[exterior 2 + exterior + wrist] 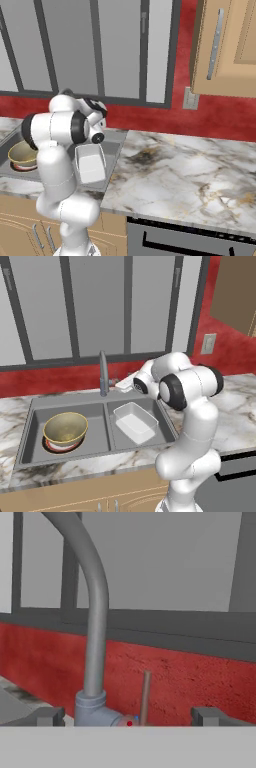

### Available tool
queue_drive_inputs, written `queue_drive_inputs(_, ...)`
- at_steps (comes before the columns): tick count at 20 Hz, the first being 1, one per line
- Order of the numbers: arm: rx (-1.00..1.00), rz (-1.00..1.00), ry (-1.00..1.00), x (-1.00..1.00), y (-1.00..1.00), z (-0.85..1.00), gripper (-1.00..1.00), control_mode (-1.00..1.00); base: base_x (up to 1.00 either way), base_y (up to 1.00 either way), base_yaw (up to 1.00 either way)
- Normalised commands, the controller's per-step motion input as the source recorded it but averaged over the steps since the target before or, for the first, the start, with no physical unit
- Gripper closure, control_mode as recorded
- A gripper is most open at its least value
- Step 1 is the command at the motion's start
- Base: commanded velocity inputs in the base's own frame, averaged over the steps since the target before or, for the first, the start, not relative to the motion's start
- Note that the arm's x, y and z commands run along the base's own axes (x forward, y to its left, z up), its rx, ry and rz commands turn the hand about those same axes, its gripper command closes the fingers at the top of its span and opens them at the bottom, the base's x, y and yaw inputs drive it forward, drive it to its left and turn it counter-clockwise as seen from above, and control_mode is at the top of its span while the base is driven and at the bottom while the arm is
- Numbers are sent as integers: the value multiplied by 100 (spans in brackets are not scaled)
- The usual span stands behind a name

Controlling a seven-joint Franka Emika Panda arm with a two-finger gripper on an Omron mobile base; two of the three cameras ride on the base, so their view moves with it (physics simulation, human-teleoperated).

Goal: Pick the bowl and tupperware and place them in the sink. Then turn on the water.

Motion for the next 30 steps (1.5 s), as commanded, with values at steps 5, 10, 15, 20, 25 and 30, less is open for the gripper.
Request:
queue_drive_inputs(5, 2, -2, 0, 17, 0, -11, -100, -100, 0, 0, 0)
queue_drive_inputs(10, 1, -2, 0, 18, 0, 0, -100, -100, 0, 0, 0)
queue_drive_inputs(15, 2, -1, 0, 23, 0, 0, -100, -100, 0, 0, 0)
queue_drive_inputs(20, 2, -1, 0, 15, 1, -3, -100, -100, 0, 0, 0)
queue_drive_inputs(25, 3, 0, 0, 12, 3, -9, -100, -100, 0, 0, 0)
queue_drive_inputs(30, 4, 0, 0, 10, 5, -9, -100, -100, 0, 0, 0)
